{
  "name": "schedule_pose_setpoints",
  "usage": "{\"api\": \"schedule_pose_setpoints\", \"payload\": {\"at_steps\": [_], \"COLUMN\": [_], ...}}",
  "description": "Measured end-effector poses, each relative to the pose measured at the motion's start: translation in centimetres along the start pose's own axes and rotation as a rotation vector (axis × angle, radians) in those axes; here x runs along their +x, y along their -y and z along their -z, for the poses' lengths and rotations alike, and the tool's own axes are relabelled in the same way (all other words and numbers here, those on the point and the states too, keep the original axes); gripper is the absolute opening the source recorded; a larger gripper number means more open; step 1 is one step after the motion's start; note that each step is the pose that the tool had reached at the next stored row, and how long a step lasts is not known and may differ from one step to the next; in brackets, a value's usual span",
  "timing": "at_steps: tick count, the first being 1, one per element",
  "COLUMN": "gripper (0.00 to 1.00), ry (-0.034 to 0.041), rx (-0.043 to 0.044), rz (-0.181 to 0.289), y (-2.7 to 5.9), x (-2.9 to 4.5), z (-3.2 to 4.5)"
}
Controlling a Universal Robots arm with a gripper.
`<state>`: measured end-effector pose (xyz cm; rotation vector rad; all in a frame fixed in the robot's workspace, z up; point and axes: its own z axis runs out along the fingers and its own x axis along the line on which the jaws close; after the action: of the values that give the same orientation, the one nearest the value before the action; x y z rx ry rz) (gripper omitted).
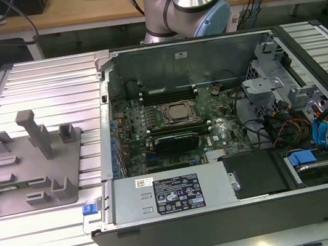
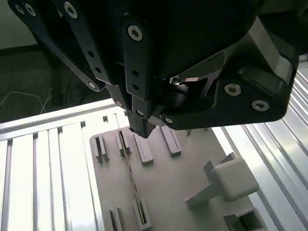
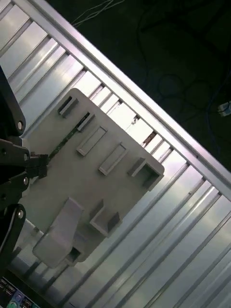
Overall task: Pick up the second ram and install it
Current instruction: 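Pick up the second ram and move it above second insertion slot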
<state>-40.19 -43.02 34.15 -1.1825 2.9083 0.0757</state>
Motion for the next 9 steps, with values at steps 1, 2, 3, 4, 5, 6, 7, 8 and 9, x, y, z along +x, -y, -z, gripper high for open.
{"api": "schedule_pose_setpoints", "payload": {"at_steps": [1,2,3,4,5,6,7,8,9], "gripper": [0.08,0.08,0.08,0.08,0.08,0.08,0.08,0.08,0.08], "ry": [-0.0013,-0.0031,-0.0053,-0.0075,-0.0086,-0.0103,-0.0118,-0.0126,-0.0135], "rx": [-0.0005,-0.0013,-0.0023,-0.0032,-0.0038,-0.0045,-0.0052,-0.0056,-0.0059], "rz": [0.029,0.07,0.121,0.17,0.196,0.232,0.268,0.287,0.305], "y": [0.0,0.0,0.0,0.0,0.0,0.0,0.0,0.0,0.01], "x": [0.0,0.0,0.0,0.0,0.0,0.0,0.0,0.0,0.0], "z": [0.0,0.0,-0.01,-0.02,-0.03,-0.03,-0.06,-0.07,-0.09]}}
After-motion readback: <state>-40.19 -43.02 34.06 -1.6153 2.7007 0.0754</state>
